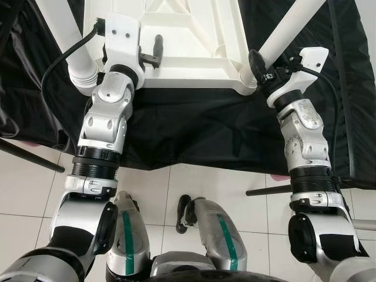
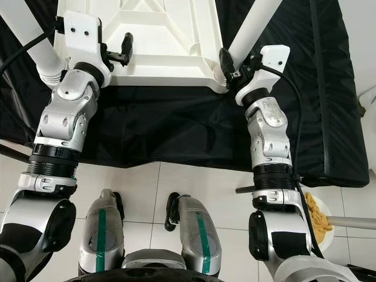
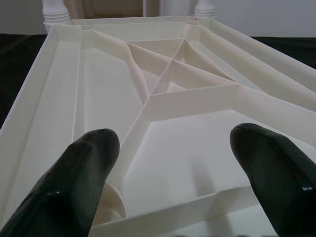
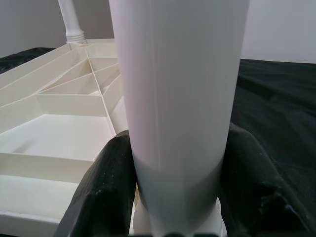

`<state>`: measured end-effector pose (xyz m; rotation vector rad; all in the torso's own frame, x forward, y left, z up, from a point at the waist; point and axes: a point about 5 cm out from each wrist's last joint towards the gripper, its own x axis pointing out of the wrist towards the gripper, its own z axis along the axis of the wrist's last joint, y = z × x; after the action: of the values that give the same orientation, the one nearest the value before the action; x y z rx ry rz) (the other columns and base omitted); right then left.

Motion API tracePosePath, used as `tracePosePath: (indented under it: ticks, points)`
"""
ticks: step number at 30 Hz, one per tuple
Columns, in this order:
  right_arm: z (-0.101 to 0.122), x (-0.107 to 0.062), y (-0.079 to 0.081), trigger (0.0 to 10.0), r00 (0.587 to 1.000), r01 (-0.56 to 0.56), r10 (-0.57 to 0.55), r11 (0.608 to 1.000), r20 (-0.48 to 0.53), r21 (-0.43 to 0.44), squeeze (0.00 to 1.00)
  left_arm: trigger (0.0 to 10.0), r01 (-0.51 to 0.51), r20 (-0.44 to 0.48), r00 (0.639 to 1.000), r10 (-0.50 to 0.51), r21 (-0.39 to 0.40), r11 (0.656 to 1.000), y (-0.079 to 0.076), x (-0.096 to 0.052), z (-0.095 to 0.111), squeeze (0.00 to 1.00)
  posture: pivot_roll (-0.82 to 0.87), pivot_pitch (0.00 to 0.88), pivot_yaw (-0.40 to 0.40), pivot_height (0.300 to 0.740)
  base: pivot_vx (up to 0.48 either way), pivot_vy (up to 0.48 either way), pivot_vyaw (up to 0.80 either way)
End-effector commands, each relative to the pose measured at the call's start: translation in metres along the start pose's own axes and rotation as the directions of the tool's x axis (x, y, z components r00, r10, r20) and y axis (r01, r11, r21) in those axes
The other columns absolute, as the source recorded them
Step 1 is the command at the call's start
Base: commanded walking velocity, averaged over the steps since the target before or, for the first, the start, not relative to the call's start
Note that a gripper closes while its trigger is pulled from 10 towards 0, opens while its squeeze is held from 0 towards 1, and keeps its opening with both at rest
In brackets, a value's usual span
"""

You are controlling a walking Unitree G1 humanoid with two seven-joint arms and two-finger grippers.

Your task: Building children table

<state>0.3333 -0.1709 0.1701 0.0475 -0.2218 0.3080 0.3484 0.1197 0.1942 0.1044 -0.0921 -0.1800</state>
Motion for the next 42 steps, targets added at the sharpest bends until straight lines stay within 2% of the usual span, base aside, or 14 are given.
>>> tracePosePath:
  ticks: [1,3,4,6,7,14,16,21,22,30,42]
  points:
    - [-0.008,0.0,0.008,10.0,0.999,-0.043,0.043,0.999,-0.027,0.015,0.0,10.0,-0.335,-0.044,0.941,0.335,0.006,0.942,0.016,-0.004,-0.011,0.0,0.08,0.122,-0.106,0.74,0.0,0.0,0.0]
    - [-0.008,0.001,0.008,10.0,0.999,-0.043,0.043,0.999,-0.026,0.018,0.0,10.0,-0.348,-0.048,0.936,0.348,0.01,0.938,0.019,-0.004,-0.012,0.0,0.08,0.122,-0.106,0.74,0.0,0.0,0.0]
    - [-0.007,0.001,0.008,4.0,0.999,-0.04,0.04,0.999,-0.019,0.023,0.0,10.0,-0.355,-0.048,0.934,0.355,0.011,0.935,0.02,-0.003,-0.012,0.0,0.08,0.12,-0.107,0.74,0.0,0.0,0.0]
    - [-0.007,0.001,0.008,4.0,0.999,-0.04,0.04,0.999,-0.019,0.023,0.0,10.0,-0.355,-0.048,0.934,0.355,0.011,0.935,0.02,-0.003,-0.012,0.0,0.08,0.12,-0.107,0.74,0.0,0.0,0.0]
    - [-0.005,0.002,0.007,0.0,0.999,-0.04,0.04,0.999,-0.006,0.026,0.0,10.0,-0.356,-0.045,0.933,0.357,0.013,0.934,0.019,-0.002,-0.012,0.0,0.08,0.118,-0.108,0.74,0.0,0.0,0.0]
    - [-0.003,0.001,0.008,0.0,0.999,-0.043,0.043,0.999,0.01,0.032,0.0,10.0,-0.353,-0.035,0.934,0.355,0.046,0.934,0.016,-0.001,-0.012,0.0,0.09,0.113,-0.111,0.74,0.0,0.0,0.0]
    - [0.0,-0.006,0.014,0.0,0.998,-0.065,0.065,0.997,0.018,0.039,0.0,10.0,-0.357,-0.028,0.933,0.36,0.078,0.931,0.018,-0.002,-0.012,0.0,0.08,0.112,-0.109,0.74,0.0,0.0,0.0]
    - [0.0,-0.008,0.017,0.0,0.997,-0.073,0.073,0.996,0.02,0.042,0.0,10.0,-0.358,-0.026,0.932,0.361,0.084,0.93,0.019,-0.003,-0.013,0.0,0.08,0.111,-0.108,0.74,0.0,0.0,0.0]
    - [-0.001,-0.01,0.018,10.0,0.997,-0.072,0.072,0.997,0.002,0.033,0.0,10.0,-0.36,-0.026,0.931,0.363,0.085,0.929,0.02,-0.002,-0.013,0.0,0.08,0.11,-0.106,0.74,0.0,0.0,0.0]
    - [-0.001,-0.013,0.019,10.0,0.998,-0.059,0.059,0.998,-0.016,0.005,0.0,10.0,-0.368,-0.019,0.928,0.371,0.096,0.925,0.023,0.0,-0.01,0.0,0.07,0.107,-0.104,0.74,0.0,0.0,0.0]
    - [0.014,-0.025,0.026,10.0,0.998,-0.053,0.054,0.998,0.014,-0.031,0.0,10.0,-0.387,-0.008,0.92,0.391,0.125,0.913,0.03,0.0,-0.01,0.0,0.07,0.118,-0.108,0.74,0.0,0.0,0.0]
